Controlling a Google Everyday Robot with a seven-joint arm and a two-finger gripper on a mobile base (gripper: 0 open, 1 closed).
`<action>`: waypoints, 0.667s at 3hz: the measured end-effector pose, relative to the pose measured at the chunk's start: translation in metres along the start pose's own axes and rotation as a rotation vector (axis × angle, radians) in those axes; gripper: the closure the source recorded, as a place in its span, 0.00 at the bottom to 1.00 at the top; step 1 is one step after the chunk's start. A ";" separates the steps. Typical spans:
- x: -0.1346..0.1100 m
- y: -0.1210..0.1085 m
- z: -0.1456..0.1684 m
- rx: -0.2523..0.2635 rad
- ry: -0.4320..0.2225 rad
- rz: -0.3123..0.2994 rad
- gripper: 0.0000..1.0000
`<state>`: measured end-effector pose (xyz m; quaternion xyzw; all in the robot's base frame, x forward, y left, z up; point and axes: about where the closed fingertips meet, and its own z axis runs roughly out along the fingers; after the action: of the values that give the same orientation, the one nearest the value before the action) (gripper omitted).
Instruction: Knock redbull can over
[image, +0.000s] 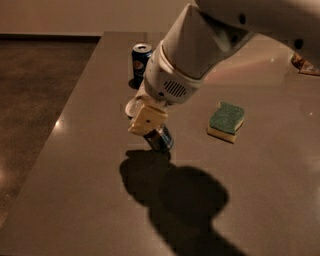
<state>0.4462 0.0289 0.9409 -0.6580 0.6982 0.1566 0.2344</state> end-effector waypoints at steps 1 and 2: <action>0.040 -0.012 0.003 0.020 0.228 -0.067 1.00; 0.060 -0.015 0.010 0.009 0.336 -0.105 1.00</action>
Offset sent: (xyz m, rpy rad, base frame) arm 0.0212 -0.0668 -0.0602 -0.4900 -0.0265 0.0898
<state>0.4610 -0.0182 0.9020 -0.7096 0.6929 0.0288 0.1251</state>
